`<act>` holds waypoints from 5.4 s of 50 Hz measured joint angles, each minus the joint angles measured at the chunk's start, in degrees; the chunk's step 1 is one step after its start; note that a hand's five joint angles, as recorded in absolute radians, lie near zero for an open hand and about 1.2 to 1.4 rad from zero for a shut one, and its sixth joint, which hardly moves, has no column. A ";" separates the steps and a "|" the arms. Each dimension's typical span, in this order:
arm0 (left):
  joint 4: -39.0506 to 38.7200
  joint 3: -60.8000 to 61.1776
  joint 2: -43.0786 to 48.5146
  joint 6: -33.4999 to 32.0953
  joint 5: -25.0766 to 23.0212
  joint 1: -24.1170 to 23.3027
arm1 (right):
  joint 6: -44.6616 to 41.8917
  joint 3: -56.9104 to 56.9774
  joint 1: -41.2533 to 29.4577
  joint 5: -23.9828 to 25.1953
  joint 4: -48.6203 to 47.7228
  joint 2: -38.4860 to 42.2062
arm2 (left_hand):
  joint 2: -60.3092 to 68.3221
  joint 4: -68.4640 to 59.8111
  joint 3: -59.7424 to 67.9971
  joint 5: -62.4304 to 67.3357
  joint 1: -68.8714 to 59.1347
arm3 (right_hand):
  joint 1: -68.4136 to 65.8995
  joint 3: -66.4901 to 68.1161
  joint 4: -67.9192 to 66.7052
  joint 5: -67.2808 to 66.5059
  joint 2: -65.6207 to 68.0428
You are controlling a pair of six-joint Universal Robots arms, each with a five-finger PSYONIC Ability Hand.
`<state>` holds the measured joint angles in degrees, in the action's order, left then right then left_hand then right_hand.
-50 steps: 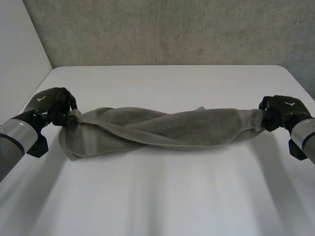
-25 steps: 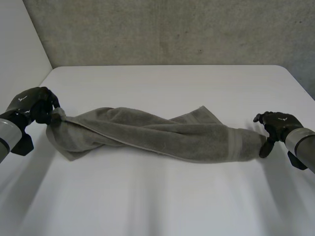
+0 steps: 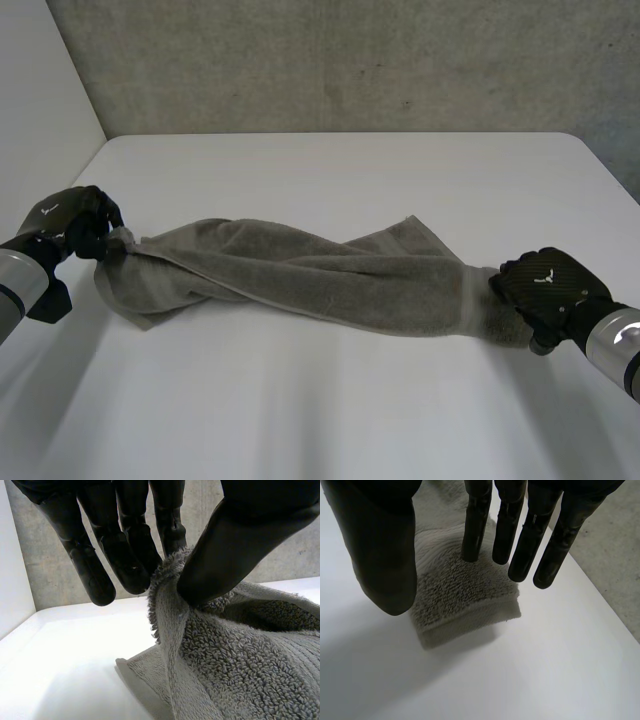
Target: Fold the towel.
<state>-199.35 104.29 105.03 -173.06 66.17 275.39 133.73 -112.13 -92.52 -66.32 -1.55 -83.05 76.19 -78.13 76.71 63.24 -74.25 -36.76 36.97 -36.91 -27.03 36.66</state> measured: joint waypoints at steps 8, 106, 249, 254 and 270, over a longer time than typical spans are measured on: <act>-0.04 0.41 -0.02 0.00 -0.03 -0.20 | -3.18 -1.47 0.47 0.31 0.71 -0.78 | 0.00 0.00 0.01 0.00 -0.02 | 0.47 -0.24 0.11 1.03 0.15; -0.95 1.36 1.62 -0.86 -0.25 -2.22 | 2.94 7.28 -4.22 -3.70 -16.31 20.70 | 0.35 -0.02 0.28 0.00 -0.05 | -38.66 39.88 -39.78 -39.49 39.16; 0.58 -15.34 16.20 8.76 -15.84 -1.10 | 13.16 44.60 -2.58 -8.74 18.76 25.98 | 0.73 -0.04 0.56 0.00 -0.30 | -39.26 40.48 -40.28 -39.95 39.31; 1.48 -23.83 22.64 8.78 -12.55 -2.87 | 15.86 50.71 -4.80 -11.34 16.26 31.76 | 0.74 -0.04 0.60 0.00 -0.30 | -39.27 40.48 -40.29 -39.95 39.31; 2.44 -40.69 35.32 8.87 -6.20 -6.53 | 19.19 66.02 -7.67 -17.82 7.95 44.08 | 0.74 -0.04 0.68 0.00 -0.30 | -39.30 40.48 -40.28 -39.95 39.31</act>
<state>-196.91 63.60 140.35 -164.18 59.97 268.85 152.93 -46.10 -100.19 -84.14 6.40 -38.97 76.93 -78.17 77.39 63.24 -74.55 -76.06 77.45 -77.20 -66.97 75.97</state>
